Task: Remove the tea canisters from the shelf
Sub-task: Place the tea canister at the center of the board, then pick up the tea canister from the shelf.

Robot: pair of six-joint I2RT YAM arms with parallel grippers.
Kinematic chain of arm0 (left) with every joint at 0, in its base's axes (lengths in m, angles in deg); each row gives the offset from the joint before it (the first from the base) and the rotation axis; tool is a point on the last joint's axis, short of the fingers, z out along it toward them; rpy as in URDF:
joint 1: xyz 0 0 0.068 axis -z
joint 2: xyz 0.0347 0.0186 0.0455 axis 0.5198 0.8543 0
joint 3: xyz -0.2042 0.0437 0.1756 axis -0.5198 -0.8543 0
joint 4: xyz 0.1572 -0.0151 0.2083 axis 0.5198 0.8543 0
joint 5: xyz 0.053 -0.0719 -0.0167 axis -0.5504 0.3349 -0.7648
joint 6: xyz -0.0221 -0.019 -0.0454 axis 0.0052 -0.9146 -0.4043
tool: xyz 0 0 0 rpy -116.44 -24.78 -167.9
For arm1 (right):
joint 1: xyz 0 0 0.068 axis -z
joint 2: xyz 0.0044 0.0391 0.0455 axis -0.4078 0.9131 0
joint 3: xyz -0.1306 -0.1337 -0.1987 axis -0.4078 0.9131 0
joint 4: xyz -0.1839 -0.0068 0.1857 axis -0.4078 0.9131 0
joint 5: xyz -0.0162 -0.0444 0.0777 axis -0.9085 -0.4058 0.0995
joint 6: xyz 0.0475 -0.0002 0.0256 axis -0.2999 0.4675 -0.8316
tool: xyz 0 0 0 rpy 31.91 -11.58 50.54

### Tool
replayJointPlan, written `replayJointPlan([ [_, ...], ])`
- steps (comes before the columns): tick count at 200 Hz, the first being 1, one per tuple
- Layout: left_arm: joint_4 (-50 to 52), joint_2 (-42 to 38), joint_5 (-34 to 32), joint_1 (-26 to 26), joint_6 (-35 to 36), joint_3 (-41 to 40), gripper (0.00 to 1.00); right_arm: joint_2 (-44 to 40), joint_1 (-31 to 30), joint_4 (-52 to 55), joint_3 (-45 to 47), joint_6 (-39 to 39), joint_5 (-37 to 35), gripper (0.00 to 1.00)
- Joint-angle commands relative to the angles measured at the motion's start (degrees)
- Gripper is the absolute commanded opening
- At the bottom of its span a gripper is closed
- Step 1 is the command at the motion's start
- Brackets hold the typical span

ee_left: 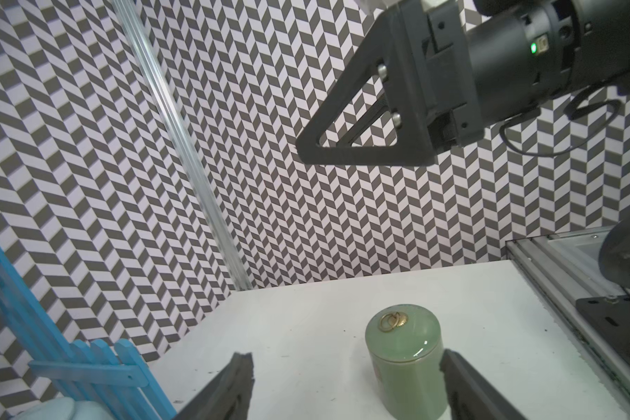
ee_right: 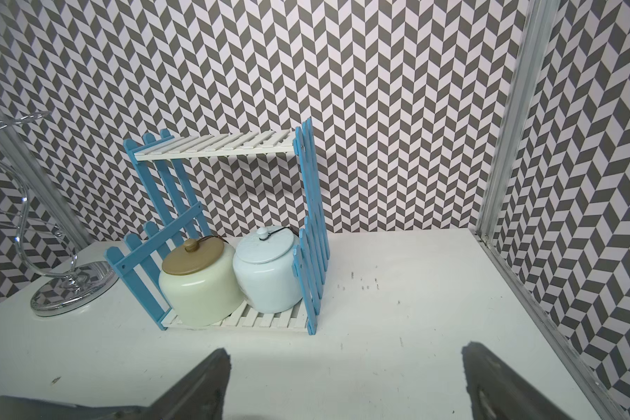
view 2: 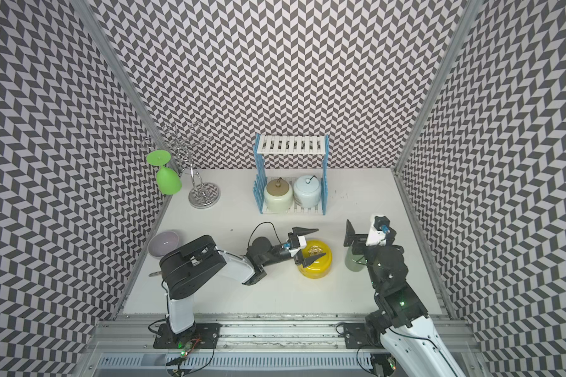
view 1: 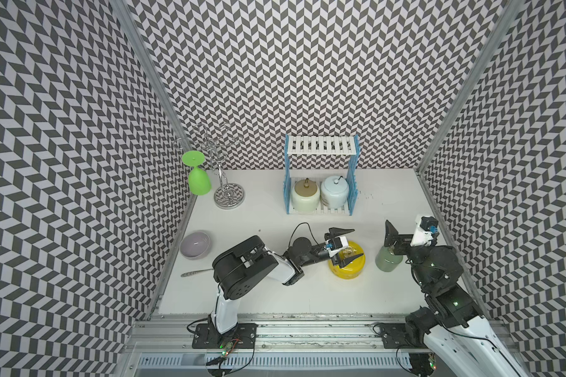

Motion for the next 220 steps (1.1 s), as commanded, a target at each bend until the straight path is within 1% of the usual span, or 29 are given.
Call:
replayJointPlan([
  [1,-1.1,-4.0,-1.9,0.6,0.4,-2.2,0.94,-0.3,0.2,-3.2,0.3,-0.2,0.8,1.00],
  [16,-0.3,-6.2,-2.6,0.8,1.0,-3.5,0.96,0.0,0.3,-3.1,0.3,-0.2,0.9,1.00],
  [54,5.9,-12.3,-4.5,0.9,3.1,-6.0,1.00,0.8,0.3,-2.7,0.2,-0.3,0.3,0.99],
  [95,12.8,-19.5,-7.9,0.8,6.1,-8.9,1.00,1.7,0.2,-2.6,0.2,-0.8,0.6,1.00],
  [155,26.7,-28.8,-9.5,-1.0,7.7,-10.3,1.00,2.8,0.3,-2.3,0.2,-1.7,1.9,1.00],
  [176,29.2,-31.5,-8.8,-2.9,8.5,-11.9,1.00,3.1,0.2,-2.6,0.2,-2.0,2.7,0.99],
  [220,35.6,-36.5,-0.1,-10.5,6.0,-12.0,1.00,4.1,0.3,-1.9,-0.4,-5.5,2.2,1.00],
])
